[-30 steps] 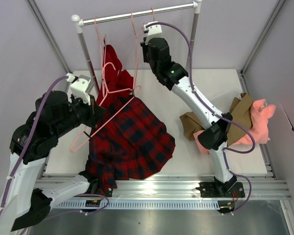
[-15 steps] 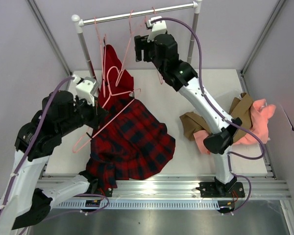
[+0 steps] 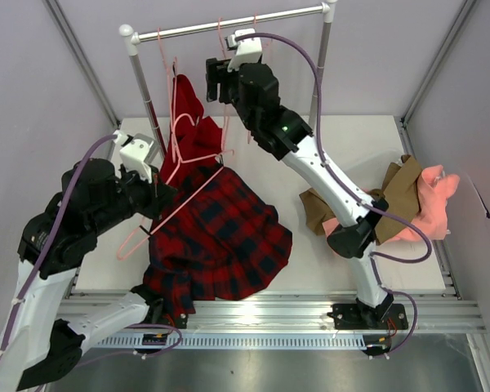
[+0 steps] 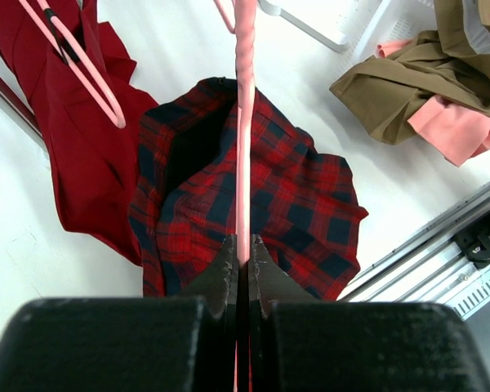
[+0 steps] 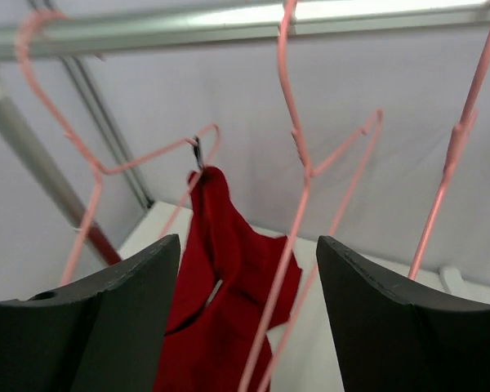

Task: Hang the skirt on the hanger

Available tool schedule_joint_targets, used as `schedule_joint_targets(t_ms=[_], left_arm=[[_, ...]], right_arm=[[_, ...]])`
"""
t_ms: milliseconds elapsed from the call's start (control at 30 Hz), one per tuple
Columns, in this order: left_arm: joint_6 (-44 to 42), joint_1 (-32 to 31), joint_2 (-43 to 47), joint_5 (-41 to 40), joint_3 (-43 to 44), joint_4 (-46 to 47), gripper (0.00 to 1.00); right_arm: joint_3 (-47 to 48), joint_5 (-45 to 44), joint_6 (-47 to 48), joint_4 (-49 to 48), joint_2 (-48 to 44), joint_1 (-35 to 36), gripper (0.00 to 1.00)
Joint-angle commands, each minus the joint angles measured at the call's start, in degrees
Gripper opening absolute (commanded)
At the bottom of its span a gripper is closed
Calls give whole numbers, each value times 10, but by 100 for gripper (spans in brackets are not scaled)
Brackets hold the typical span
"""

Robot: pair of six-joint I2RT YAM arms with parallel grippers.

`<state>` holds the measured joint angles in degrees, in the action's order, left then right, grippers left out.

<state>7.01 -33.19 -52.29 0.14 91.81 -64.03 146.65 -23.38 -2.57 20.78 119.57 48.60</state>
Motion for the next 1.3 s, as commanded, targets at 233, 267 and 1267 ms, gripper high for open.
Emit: schedule_joint_targets(t_ms=[233,267,1267], left_arm=[[-9,0,22,1,-1,24,0],[-9,0,23,1,2,23,0],[48,0,-65,-48,104,77,0]], right_arm=[[19,-71,0,2,69,-12,62],[19,-72,-1,4,74,-15,58],[-138,-134,-44,27,-57,-114,0]])
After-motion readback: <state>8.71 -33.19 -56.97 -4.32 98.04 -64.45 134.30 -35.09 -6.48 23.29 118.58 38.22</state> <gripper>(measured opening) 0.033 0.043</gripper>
